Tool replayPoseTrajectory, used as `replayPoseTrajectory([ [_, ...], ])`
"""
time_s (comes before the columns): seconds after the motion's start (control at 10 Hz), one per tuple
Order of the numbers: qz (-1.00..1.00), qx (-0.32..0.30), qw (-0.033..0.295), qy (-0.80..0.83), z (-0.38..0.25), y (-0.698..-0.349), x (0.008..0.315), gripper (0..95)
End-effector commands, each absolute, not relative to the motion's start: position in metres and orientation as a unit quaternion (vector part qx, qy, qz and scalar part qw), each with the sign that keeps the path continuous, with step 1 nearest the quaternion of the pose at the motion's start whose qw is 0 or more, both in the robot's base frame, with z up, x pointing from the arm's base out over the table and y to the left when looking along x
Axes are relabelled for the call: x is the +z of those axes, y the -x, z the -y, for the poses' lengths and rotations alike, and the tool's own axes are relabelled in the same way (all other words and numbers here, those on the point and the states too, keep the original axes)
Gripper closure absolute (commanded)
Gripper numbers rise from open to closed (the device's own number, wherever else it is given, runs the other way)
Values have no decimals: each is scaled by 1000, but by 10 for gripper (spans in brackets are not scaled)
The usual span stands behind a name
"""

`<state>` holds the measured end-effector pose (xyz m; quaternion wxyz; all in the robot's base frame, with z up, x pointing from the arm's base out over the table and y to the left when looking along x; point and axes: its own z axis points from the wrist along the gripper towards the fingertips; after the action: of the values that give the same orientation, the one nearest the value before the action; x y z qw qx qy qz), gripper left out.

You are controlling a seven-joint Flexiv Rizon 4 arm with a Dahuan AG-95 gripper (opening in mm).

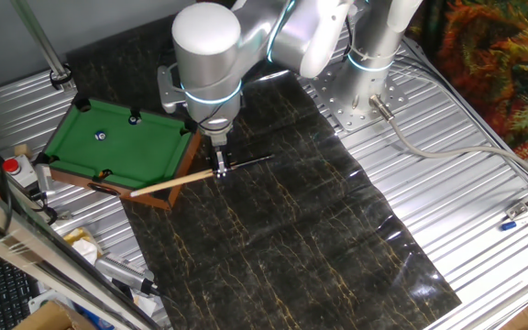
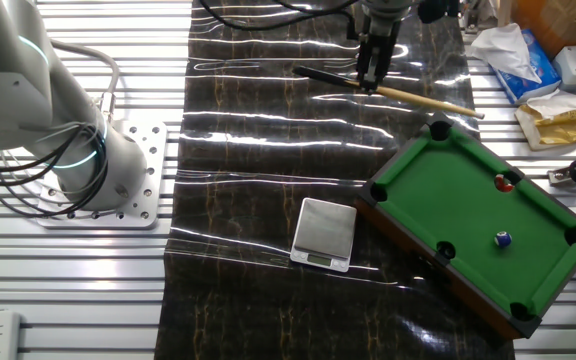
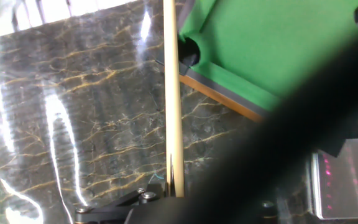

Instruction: Hit the pool ball

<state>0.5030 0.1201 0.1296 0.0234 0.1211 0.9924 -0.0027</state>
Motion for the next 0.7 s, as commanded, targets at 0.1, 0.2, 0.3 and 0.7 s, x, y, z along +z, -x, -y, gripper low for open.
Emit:
replayPoseTrajectory([
  [0.1,-992,-6,25,-127,-126,-508,126,950],
  [0.2,-991,-6,25,-128,-130,-510,126,950],
  [0.3,-991,-6,25,-128,-134,-513,125,950],
  [0.7,-991,-4,28,-128,-155,-523,117,950],
])
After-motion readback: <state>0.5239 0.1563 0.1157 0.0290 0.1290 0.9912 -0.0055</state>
